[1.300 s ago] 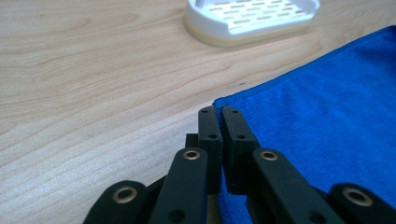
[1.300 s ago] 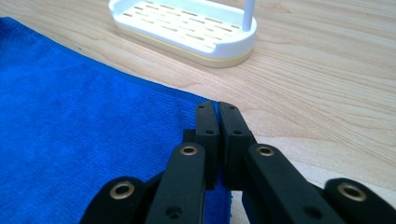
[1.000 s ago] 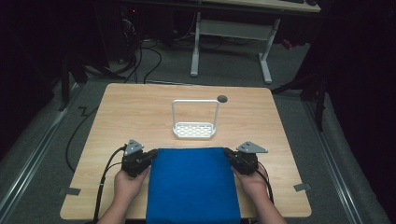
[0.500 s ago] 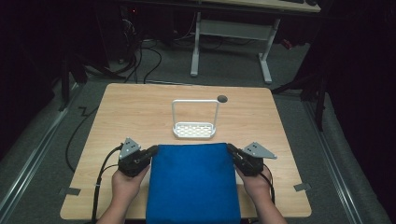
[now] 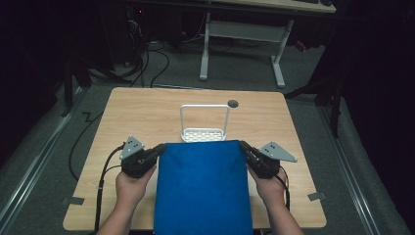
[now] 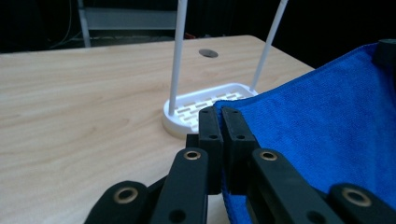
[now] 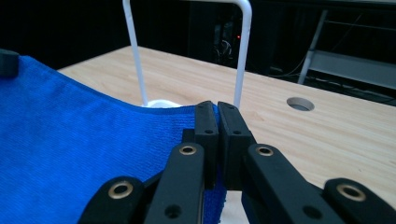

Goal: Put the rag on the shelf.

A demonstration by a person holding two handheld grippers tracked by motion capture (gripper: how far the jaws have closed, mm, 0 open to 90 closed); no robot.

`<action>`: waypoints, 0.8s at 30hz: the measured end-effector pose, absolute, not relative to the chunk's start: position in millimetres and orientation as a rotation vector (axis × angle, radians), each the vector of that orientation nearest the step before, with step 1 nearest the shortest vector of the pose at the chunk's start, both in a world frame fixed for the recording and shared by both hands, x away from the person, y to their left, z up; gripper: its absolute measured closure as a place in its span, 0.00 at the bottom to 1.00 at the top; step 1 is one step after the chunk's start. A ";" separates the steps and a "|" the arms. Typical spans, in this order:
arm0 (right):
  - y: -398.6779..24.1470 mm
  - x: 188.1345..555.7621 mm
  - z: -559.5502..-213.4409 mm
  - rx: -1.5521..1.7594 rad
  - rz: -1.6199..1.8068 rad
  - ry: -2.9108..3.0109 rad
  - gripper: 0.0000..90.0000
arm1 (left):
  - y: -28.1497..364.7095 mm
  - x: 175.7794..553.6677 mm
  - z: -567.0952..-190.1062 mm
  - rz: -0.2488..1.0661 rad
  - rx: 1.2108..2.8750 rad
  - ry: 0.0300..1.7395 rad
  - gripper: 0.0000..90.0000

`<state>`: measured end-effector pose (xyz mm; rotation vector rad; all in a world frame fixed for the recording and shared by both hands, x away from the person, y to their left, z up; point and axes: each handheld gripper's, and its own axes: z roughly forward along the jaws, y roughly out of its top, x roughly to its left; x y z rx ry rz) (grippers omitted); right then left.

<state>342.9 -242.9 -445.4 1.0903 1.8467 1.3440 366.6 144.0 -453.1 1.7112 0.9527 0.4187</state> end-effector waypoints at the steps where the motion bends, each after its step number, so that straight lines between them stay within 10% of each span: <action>1: -242.8 346.1 -443.9 1.088 1.336 1.842 0.98 | 143.6 373.0 -449.3 0.418 1.712 0.956 0.98; 24: -245.3 363.8 -383.5 1.013 1.427 1.687 0.98 | 145.2 394.0 -379.7 0.552 1.608 0.886 0.98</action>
